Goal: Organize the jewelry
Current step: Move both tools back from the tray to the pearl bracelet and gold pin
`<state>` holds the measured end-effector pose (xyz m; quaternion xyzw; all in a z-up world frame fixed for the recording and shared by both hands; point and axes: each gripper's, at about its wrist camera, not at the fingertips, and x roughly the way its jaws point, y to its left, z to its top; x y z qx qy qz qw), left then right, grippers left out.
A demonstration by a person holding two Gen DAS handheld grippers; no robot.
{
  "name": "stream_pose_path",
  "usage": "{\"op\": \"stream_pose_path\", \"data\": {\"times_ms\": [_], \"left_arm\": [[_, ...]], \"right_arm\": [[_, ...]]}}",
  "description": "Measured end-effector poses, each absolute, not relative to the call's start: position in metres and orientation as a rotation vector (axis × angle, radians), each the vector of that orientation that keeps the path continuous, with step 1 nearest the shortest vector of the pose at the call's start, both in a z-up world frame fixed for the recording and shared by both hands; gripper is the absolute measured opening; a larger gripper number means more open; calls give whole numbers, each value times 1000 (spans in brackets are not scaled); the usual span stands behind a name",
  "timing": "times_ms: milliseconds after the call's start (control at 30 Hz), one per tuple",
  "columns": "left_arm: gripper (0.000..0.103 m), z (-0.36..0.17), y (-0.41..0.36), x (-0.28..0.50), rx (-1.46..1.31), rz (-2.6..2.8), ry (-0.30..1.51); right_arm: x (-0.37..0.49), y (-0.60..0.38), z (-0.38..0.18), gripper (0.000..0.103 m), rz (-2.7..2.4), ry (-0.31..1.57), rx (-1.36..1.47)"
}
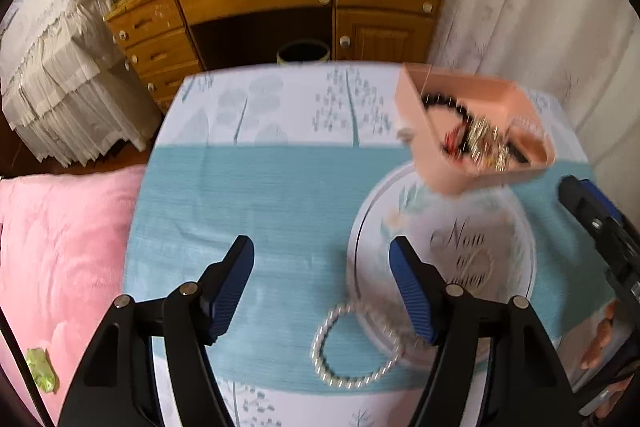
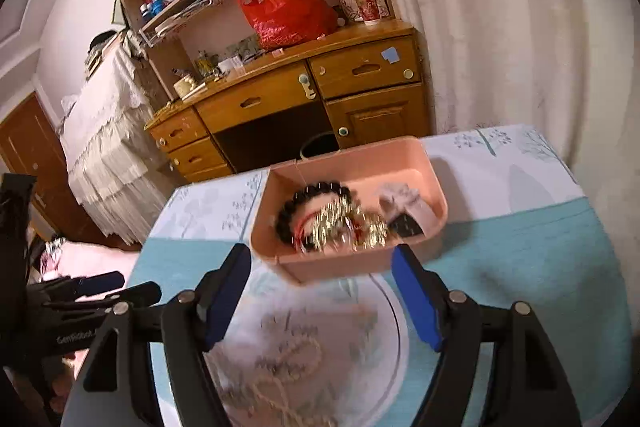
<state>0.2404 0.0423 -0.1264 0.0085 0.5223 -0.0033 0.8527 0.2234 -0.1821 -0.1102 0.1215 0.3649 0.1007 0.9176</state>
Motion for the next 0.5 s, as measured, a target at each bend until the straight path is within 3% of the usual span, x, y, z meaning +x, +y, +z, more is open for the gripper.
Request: {"op": "stream_pose_path", "data": {"times_ms": [67,200,367,500], "left_arm": [[69,-136,46,234,18,-8,1141],[81,-161,55,220,-41,-65,1254],[81,-184,69,204,-79,-45,1354],[81,-190,69,187,53,-49,1344]], "right_arm": [[208,-181,-113,73,208,761,222],[169,-175,-125,74,198,800,173],[126,-162,-147,73,167,926,182],[96,-141,-158,73,171,999,142]]}}
